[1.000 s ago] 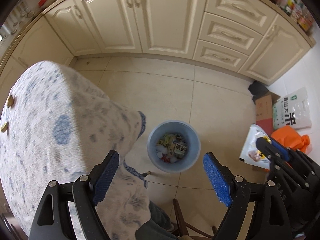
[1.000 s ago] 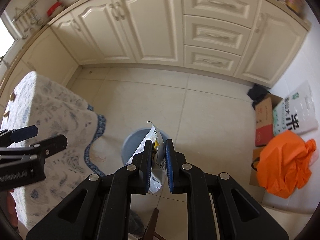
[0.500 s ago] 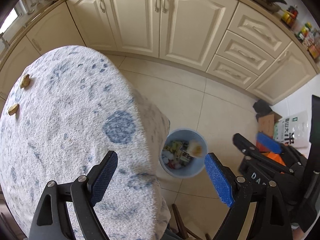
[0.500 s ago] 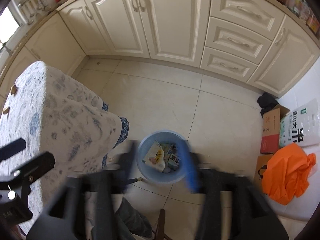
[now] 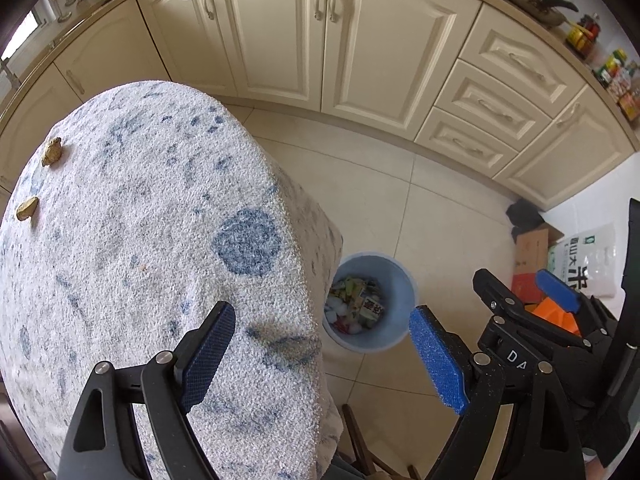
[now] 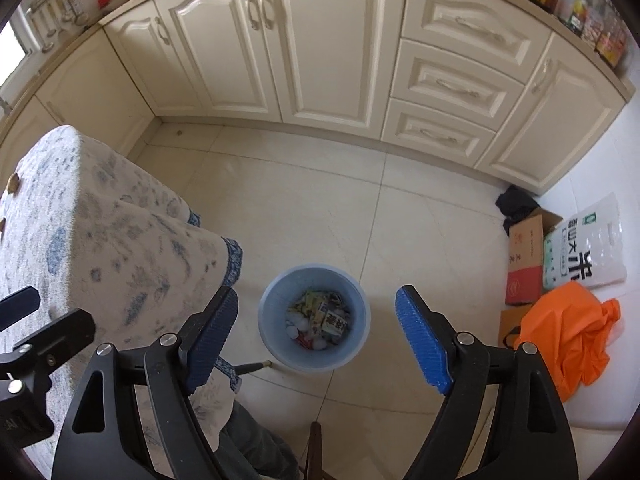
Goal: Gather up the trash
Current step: 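Move both tools back over the table toward the bread crusts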
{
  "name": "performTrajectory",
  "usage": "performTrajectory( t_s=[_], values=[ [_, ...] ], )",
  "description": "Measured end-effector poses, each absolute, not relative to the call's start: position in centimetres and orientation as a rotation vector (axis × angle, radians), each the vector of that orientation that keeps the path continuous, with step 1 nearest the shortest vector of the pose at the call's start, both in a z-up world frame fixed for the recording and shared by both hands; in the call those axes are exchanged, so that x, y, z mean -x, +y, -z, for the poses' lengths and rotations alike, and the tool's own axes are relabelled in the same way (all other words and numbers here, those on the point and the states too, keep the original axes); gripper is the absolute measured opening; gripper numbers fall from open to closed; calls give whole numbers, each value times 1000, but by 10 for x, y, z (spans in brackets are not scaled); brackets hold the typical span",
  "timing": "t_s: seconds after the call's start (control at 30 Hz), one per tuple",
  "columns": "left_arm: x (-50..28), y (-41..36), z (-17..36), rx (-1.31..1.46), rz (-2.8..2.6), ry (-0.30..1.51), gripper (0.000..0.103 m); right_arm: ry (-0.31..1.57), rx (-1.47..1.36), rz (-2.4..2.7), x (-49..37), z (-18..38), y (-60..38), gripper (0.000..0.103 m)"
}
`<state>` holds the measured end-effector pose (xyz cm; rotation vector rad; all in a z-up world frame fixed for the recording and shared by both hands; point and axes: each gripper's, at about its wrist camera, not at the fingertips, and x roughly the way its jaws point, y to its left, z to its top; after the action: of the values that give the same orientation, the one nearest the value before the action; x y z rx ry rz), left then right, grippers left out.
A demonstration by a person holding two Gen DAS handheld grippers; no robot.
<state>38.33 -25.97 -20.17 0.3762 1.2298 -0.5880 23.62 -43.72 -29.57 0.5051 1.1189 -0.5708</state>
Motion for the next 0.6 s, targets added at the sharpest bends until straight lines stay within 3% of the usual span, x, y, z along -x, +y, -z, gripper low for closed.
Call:
performTrajectory(
  t_s=[0.6],
  values=[
    [-357,-240,182,-356,587,1210,85,1064,-468,585,-210,272,-422,83]
  ],
)
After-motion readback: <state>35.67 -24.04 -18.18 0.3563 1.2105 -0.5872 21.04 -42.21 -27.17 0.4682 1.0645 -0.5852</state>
